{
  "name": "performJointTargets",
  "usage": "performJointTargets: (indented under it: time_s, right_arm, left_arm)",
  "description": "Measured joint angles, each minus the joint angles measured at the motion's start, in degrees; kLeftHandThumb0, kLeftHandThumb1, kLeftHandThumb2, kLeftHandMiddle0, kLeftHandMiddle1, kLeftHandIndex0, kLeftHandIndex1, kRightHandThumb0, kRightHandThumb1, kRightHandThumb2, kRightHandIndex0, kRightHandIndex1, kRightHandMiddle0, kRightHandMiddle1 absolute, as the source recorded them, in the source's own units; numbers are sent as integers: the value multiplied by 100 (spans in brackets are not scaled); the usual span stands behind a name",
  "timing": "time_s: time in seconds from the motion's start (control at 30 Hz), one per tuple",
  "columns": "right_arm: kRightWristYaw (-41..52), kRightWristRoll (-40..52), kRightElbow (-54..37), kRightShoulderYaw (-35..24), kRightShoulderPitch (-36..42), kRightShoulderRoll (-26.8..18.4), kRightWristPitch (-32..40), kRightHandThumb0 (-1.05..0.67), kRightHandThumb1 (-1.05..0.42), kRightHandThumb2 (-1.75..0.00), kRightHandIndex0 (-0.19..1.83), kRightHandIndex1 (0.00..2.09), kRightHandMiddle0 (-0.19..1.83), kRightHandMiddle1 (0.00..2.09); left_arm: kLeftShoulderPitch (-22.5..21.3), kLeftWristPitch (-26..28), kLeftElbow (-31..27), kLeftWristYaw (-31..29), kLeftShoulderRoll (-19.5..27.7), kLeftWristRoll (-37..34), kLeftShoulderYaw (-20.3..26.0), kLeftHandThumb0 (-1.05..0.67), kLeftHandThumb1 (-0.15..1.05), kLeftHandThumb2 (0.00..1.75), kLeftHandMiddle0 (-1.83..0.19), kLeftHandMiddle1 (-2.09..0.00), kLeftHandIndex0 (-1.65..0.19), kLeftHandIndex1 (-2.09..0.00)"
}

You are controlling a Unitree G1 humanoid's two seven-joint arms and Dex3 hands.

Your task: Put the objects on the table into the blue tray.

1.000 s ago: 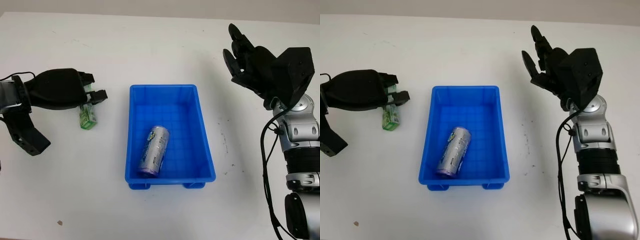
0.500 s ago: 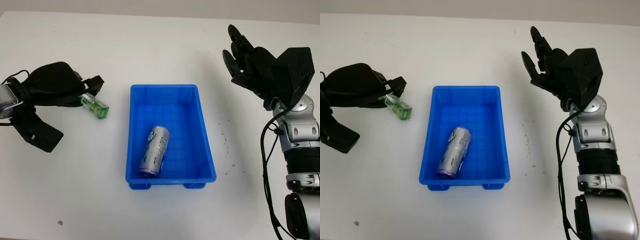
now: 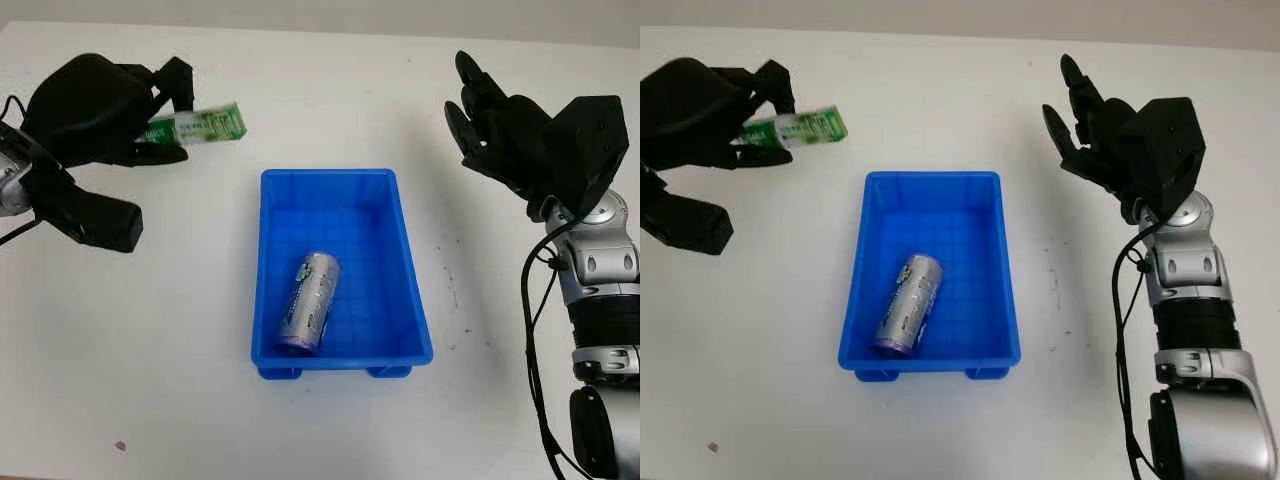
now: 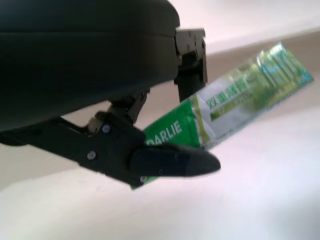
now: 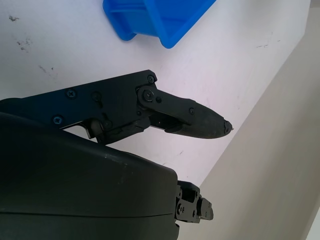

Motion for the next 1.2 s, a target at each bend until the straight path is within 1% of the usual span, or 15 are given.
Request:
performJointTargets:
  time_s: [0.1, 0.23, 0.33, 0.47, 0.53, 0.63, 0.73, 0.87, 0.93, 1.0, 1.07, 1.1, 1.13, 1.17, 1.2]
  right_arm:
    - [35, 0, 43, 0, -4, 0, -52, -53, -105, -66, -19, 0, -19, 0]
    - [52, -38, 71, 8, -14, 0, -61, -54, -105, -65, -19, 0, -19, 0]
    - [66, -46, 92, 14, -39, 1, -62, -56, -105, -65, -19, 0, -19, 0]
    - [77, -52, 111, 12, -48, 0, -62, -55, -105, -65, -19, 0, -19, 0]
    - [82, -54, 111, 13, -53, 1, -62, -55, -105, -65, -19, 0, -19, 0]
    - [80, -55, 110, 12, -59, 1, -60, -54, -105, -65, -19, 0, -19, 0]
    - [83, -51, 106, 11, -64, 2, -60, -55, -105, -65, -19, 0, -19, 0]
    - [77, -51, 85, 10, -64, 2, -53, -55, -105, -65, -19, 0, -19, 0]
    - [70, -51, 59, 9, -63, 2, -53, -55, -105, -65, -19, 0, -19, 0]
    - [29, -53, 27, 8, -63, 2, -51, -55, -105, -64, -19, 0, -19, 1]
    - [-15, -56, -8, 7, -61, 3, -1, -55, -105, -64, -19, 0, -19, 1]
    - [-26, -57, -17, 7, -59, 3, 26, -55, -105, -64, -19, 0, -19, 1]
    - [-33, -57, -28, 7, -51, 3, 39, -55, -105, -65, -19, 0, -19, 1]
    - [-41, -56, -40, 7, -39, 2, 44, -55, -105, -65, -19, 0, -19, 1]
    - [-45, -56, -50, 7, -27, 3, 46, -55, -105, -65, -19, 0, -19, 1]
  left_arm:
    - [120, 82, -428, -1142, -77, -1101, 655, -52, 105, 42, -64, -209, -28, -209]
    - [394, 595, -1200, -2381, -354, -2284, 1337, -50, 105, 38, -73, -209, -37, -209]
    - [741, 1318, -2070, -3253, -639, -3109, 1717, -54, 105, 34, -76, -209, -42, -209]
    - [1271, 2474, -3333, -4167, -920, -3960, 2060, -48, 105, 37, -82, -209, -47, -209]
    - [1497, 2957, -3994, -4436, -1044, -4152, 2130, -48, 105, 39, -83, -209, -48, -209]
    - [1752, 3931, -4914, -4857, -1235, -4516, 2206, -53, 105, 39, -86, -209, -53, -209]
    - [1934, 4862, -5642, -5106, -1402, -4701, 2212, -50, 105, 38, -89, -209, -63, -209]
    - [2096, 5840, -6213, -5408, -1649, -4915, 2200, -47, 105, 42, -100, -209, -62, -209]
    - [2118, 6345, -6381, -5513, -1714, -4964, 2189, -50, 105, 42, -101, -209, -64, -209]
    - [2137, 6704, -6560, -5526, -1726, -4913, 2176, -51, 105, 42, -99, -209, -65, -209]
    - [2153, 7029, -6771, -5528, -1729, -4850, 2159, -51, 105, 43, -86, -209, -57, -209]
    - [2173, 7149, -6865, -5528, -1734, -4836, 2149, -49, 105, 43, -72, -207, -45, -204]
    - [2206, 7174, -6929, -5543, -1734, -4796, 2129, -49, 105, 46, -53, -192, -21, -187]
    - [2234, 7180, -6970, -5597, -1727, -4723, 2085, -51, 105, 45, -43, -166, -6, -164]
    - [2243, 7251, -6993, -5722, -1696, -4690, 2017, -53, 105, 44, -34, -129, 2, -130]
